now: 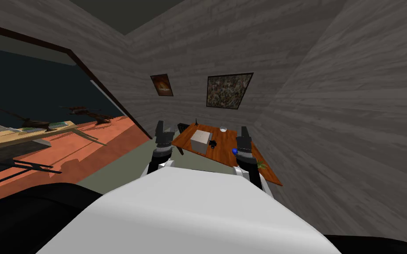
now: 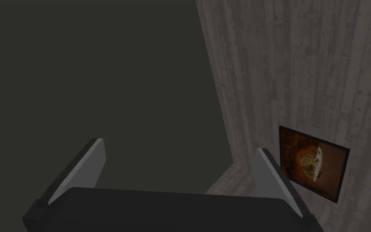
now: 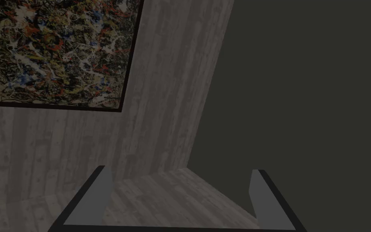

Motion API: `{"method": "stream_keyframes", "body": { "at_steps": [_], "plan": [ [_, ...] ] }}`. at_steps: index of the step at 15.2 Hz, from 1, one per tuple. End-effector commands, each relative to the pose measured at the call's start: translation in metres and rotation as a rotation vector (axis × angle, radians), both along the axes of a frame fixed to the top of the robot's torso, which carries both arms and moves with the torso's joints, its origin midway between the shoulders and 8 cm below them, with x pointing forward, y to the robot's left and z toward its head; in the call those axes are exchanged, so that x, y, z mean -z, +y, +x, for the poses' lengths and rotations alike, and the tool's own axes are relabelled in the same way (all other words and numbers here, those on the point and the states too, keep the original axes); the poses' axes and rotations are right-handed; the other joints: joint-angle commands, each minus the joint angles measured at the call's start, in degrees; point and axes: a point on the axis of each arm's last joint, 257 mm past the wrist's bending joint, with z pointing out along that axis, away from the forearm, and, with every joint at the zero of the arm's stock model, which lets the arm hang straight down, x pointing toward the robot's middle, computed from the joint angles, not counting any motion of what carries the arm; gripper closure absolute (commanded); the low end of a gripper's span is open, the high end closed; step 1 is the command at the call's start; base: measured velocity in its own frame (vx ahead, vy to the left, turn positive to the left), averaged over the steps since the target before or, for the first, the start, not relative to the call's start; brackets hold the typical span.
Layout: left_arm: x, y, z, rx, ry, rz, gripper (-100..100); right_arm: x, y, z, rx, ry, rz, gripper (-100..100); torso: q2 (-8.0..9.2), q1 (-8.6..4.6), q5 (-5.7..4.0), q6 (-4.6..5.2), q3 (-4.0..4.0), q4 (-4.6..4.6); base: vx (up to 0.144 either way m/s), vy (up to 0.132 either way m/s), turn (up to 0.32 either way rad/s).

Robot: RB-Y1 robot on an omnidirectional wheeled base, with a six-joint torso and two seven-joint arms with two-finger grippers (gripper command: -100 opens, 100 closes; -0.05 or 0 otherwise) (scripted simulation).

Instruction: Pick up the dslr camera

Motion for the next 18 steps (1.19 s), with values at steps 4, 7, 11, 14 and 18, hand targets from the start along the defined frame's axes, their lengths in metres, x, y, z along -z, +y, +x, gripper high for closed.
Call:
{"method": "stream_keyframes", "body": {
  "at_steps": [4,7,11,14,18],
  "plan": [
    [0.000,0.000,0.000,0.000,0.000,0.000,0,0.047,0.008,0.027,-0.038,0.125,-0.077,-100,-0.02,0.00,0.00,-0.03,-0.01,-0.01,0.000,0.006,0.133],
    [0.000,0.000,0.000,0.000,0.000,0.000,0,0.079,0.009,0.042,-0.047,0.204,-0.110,-100,-0.02,0.00,0.00,-0.02,-0.01,-0.01,-0.001,0.009,0.128],
    [0.000,0.000,0.000,0.000,0.000,0.000,0,0.115,0.007,0.058,-0.053,0.292,-0.147,-100,-0.03,0.03,0.01,-0.02,-0.02,-0.01,0.000,0.013,0.122],
    [0.000,0.000,0.000,0.000,0.000,0.000,0,0.140,0.005,0.066,-0.053,0.350,-0.166,-100,-0.03,0.02,0.00,-0.01,-0.02,-0.01,0.001,0.008,0.093],
    [0.000,0.000,0.000,0.000,0.000,0.000,0,0.182,-0.002,0.080,-0.050,0.451,-0.207,-100,-0.03,0.03,0.01,-0.02,-0.02,-0.01,0.002,0.013,0.150]
  ]
}}
